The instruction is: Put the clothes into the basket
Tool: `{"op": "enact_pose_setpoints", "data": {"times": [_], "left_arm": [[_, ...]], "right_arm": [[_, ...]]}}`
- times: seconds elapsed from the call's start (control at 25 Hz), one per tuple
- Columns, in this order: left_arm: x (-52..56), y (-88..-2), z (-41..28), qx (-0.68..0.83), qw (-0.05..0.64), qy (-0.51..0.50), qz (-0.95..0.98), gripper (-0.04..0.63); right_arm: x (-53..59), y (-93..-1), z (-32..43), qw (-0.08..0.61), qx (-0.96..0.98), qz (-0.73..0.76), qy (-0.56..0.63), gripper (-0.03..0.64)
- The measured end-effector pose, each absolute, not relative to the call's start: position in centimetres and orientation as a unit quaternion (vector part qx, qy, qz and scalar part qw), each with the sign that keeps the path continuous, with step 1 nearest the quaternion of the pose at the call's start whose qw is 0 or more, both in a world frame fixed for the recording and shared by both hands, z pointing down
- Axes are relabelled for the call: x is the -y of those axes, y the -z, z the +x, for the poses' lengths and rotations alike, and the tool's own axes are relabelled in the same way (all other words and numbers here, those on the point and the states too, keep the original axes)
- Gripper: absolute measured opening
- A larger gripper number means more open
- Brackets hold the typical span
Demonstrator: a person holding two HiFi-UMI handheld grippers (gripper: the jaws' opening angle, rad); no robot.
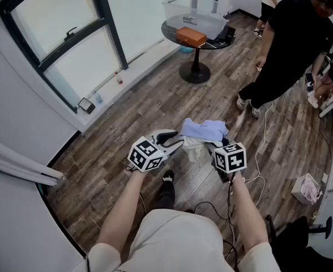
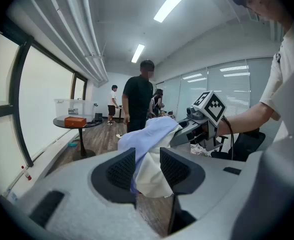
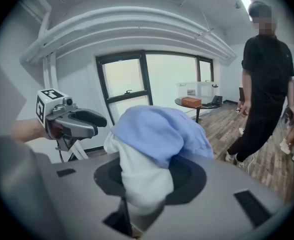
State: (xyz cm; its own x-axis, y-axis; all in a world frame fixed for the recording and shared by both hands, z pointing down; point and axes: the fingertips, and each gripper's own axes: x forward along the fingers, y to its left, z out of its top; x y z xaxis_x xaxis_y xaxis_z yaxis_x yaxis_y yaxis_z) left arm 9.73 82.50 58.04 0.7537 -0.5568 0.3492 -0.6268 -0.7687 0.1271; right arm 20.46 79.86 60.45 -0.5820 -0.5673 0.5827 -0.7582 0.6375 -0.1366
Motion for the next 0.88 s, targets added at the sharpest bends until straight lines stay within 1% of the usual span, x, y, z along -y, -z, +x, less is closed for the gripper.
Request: {"op": "enact_pose_setpoints", "data": {"times": [0.4,0.64,0.88], "left_arm": [[-80.3,-58.0,8.6,0.321,0.12,-0.144,0.928,0.164],[-79.2,-57.9,7.8,0.322,0.114,-0.153,0.928,0.164],[-75.0,-58.4,6.4,0.322,0.121,-0.146,0.927,0.164]], "right_arm": [[-77.4,-60.0,19.7,0.251,0.869,0.384,-0.185,0.149],[-75.9,-59.4,19.3,0.235,0.872,0.387,-0.185,0.149],[-72.4,-59.0,18.3,0.24,0.872,0.385,-0.183,0.149]]}}
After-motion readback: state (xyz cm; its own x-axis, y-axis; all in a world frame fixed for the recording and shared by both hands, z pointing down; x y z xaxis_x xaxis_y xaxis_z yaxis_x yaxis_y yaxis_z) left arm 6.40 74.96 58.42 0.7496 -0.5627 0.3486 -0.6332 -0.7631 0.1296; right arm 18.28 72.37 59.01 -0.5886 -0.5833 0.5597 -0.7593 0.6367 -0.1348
